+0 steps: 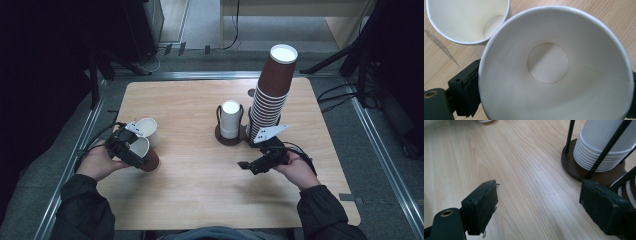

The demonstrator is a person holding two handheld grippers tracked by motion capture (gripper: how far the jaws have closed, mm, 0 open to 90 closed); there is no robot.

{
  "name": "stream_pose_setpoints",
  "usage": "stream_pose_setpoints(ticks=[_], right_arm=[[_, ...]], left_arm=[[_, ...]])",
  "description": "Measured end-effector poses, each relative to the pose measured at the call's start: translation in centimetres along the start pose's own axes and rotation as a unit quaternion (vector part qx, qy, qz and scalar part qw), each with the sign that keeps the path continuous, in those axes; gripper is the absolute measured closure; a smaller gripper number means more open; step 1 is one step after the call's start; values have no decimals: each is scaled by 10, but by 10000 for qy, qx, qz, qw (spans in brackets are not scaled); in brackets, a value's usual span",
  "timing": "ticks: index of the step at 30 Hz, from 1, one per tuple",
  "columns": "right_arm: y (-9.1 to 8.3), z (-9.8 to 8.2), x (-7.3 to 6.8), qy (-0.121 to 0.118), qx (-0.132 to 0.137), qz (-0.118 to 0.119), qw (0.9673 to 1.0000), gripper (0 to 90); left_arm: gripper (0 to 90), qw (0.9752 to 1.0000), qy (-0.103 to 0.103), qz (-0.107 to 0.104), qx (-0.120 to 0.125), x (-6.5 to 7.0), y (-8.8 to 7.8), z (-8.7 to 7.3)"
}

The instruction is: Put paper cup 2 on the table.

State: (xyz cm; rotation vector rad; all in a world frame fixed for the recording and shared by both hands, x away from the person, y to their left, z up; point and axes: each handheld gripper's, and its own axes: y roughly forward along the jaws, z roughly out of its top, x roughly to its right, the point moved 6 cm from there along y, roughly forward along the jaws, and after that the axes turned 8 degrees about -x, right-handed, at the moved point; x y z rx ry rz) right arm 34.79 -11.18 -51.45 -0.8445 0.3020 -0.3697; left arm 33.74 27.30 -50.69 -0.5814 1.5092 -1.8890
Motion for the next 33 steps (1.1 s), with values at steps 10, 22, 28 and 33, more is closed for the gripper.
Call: stream_pose_setpoints(ticks=[10,22,28,33], right_arm=[[-1,0,0,5,2,10,10000,158],[-2,-1,0,-3,12,-16,10000,159],[-2,-2,0,4,9,-17,10000,159],[-2,-3,-1,21,-20,-4,10000,159]], left_arm=[[11,9997,202,-99,-62,9,1,6],[0,9994,244,-245,37,12,-3,9],[0,9991,183,-303,245,11,-13,10],[0,9970,73,-425,647,9,-30,14]])
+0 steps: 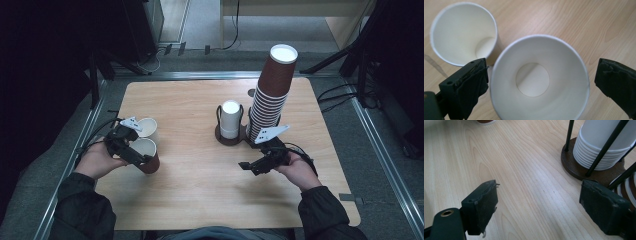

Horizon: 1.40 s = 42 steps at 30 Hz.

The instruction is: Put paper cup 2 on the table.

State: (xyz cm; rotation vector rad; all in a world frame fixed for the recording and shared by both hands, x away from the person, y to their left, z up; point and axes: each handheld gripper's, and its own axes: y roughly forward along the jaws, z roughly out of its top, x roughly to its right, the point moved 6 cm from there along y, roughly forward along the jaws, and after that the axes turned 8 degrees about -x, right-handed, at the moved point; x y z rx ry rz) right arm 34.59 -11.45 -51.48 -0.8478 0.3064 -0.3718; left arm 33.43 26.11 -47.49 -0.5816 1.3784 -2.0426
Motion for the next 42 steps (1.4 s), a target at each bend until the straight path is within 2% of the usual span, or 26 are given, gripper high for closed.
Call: stream_pose_setpoints(ticks=[5,7,10,14,17,19,21,25,30,32,40,42], right_arm=[[0,-1,0,-8,-3,-13,10000,159],[-1,-2,-1,14,-9,-25,10000,159],[-2,-3,-2,-3,10,-35,10000,159],[-3,-4,-5,-16,2,-46,10000,162],[-5,-2,-11,-81,96,-29,9999,165],[-6,-1,-14,-96,115,-17,9999,165],[-5,-1,-15,-111,117,-28,9999,165],[-5,-3,-18,-101,67,-20,9999,165],[-5,-5,-20,-102,67,-45,9999,165],[-5,-6,-20,-90,59,-36,9999,165],[-6,-9,-23,-82,32,-61,9999,165],[-6,-10,-24,-69,31,-74,9999,165]], left_arm=[[0,9997,-71,-66,233,4,-9,9],[0,9997,-118,-40,227,4,-8,12],[0,9995,-90,-141,285,8,-8,18],[0,9991,21,-216,373,14,-8,28],[0,9988,95,-247,423,20,-4,36],[0,9980,123,-399,475,25,-2,39],[0,9982,185,-327,470,28,0,44],[0,9981,328,-343,400,38,6,53],[0,9970,484,-471,370,50,17,62],[0,9970,548,-410,355,53,20,66],[0,9957,756,-419,322,70,32,80],[0,9949,869,-416,303,74,36,83]])
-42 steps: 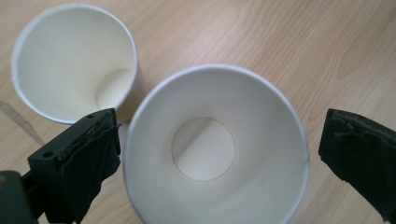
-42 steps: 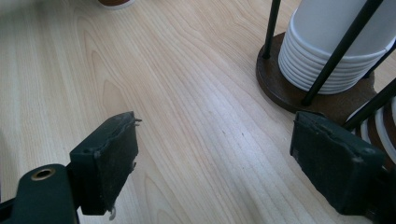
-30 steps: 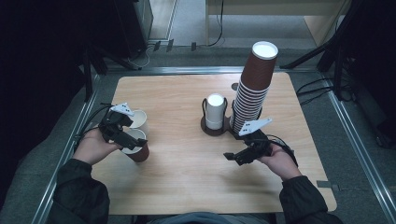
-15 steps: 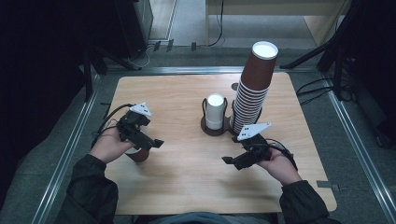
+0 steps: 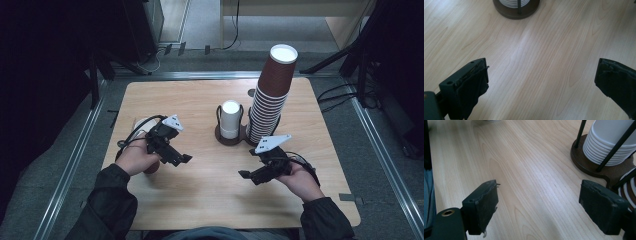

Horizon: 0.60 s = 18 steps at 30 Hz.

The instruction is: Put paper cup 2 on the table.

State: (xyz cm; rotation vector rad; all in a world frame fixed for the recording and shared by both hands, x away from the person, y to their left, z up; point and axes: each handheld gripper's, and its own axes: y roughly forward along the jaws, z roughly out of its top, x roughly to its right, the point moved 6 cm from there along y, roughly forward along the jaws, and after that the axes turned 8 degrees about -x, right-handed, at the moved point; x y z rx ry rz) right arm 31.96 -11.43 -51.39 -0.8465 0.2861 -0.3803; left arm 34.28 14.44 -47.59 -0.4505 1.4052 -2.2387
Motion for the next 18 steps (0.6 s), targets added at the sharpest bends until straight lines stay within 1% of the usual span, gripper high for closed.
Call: stream_pose_setpoints(ticks=[1,6,8,9,11,14,15,17,18], right_arm=[[0,0,-1,-1,8,1,10000,165],[0,0,-2,21,17,1,10000,165],[0,0,-2,-3,6,-1,10000,165],[0,-1,-2,-5,4,-2,10000,165],[1,-1,-3,-13,2,-4,10000,165],[1,-1,-3,-5,-25,-10,10000,165],[1,-2,-2,-21,-34,-12,10000,165],[1,-2,-2,-28,-46,-11,10000,165],[1,-2,-2,-24,-49,-15,10000,165]], left_arm=[[0,10000,53,20,-18,2,2,2],[0,9999,128,25,64,11,8,11],[0,9998,73,-107,155,16,12,15],[0,9998,107,-126,119,19,15,16],[0,9998,198,-59,40,23,21,18],[0,9997,207,-80,30,30,28,22],[0,9997,254,-60,-5,31,30,23],[0,9997,248,-53,32,34,34,25],[0,9997,194,-87,77,36,35,26]])
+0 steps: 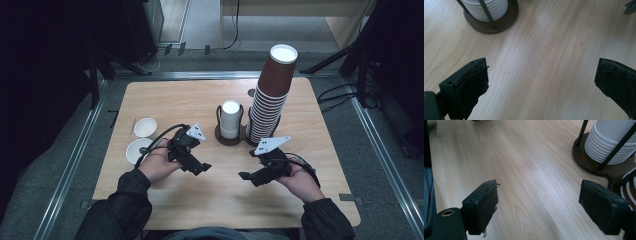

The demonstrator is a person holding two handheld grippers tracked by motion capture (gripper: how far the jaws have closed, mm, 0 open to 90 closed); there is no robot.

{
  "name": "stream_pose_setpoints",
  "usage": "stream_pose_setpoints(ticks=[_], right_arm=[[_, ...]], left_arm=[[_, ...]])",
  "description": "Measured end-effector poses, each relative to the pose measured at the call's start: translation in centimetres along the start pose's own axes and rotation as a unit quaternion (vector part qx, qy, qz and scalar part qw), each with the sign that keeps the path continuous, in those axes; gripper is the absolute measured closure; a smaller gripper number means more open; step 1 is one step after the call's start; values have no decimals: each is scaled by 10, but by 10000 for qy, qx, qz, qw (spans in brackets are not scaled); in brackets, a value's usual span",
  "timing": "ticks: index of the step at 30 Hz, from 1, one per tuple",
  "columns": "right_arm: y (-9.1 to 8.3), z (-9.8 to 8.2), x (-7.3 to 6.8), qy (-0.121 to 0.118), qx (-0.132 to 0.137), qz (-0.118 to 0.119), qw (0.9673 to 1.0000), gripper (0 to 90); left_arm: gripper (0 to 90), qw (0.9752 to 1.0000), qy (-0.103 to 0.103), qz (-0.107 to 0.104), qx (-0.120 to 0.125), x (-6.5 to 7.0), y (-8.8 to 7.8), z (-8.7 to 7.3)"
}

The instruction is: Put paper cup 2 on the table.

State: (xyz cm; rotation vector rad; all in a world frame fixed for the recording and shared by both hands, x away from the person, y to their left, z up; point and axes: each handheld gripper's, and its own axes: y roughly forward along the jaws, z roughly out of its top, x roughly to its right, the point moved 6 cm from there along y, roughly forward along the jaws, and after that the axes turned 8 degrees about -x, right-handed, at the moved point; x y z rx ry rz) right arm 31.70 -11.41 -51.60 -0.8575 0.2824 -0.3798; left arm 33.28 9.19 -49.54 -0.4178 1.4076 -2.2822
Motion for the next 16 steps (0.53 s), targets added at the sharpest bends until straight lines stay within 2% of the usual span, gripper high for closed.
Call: stream_pose_setpoints(ticks=[4,8,10,12,16], right_arm=[[-1,0,-1,-36,-2,-14,10000,165],[1,0,-2,-61,-51,-26,10000,165],[1,0,-3,-88,-57,-34,9999,165],[1,0,-3,-101,-51,-33,9999,165],[2,0,-2,-110,-55,-28,9999,165]], left_arm=[[0,10000,47,31,-43,3,7,1],[0,10000,11,-52,-8,6,13,2],[0,9998,-24,-205,-3,8,13,2],[0,9995,-65,-289,109,10,12,3],[0,9996,-58,-231,118,8,12,3]])
